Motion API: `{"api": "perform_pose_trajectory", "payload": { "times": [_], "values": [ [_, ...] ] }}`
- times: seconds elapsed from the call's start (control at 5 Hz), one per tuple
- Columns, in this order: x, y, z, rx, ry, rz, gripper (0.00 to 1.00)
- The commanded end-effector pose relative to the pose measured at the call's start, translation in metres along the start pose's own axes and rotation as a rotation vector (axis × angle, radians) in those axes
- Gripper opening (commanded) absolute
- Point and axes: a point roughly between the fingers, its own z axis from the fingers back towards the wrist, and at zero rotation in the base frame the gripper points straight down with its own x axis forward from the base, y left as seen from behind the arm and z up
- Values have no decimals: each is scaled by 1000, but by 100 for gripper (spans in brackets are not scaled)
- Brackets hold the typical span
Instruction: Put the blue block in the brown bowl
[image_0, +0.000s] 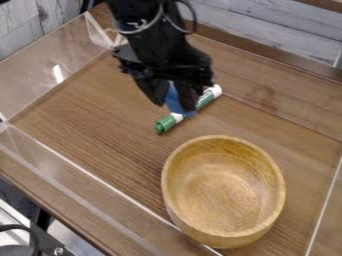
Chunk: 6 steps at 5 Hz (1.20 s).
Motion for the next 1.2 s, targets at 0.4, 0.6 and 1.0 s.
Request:
{"api": "perform_pose_trajectory", "payload": {
  "times": [0.4,0.6,1.0],
  "values": [
    [-35,-68,-5,-2,37,-90,0],
    [-48,-84,-17,1,53,-108,0],
    [-53,-84,-22,30,110,-109,0]
  ]
}}
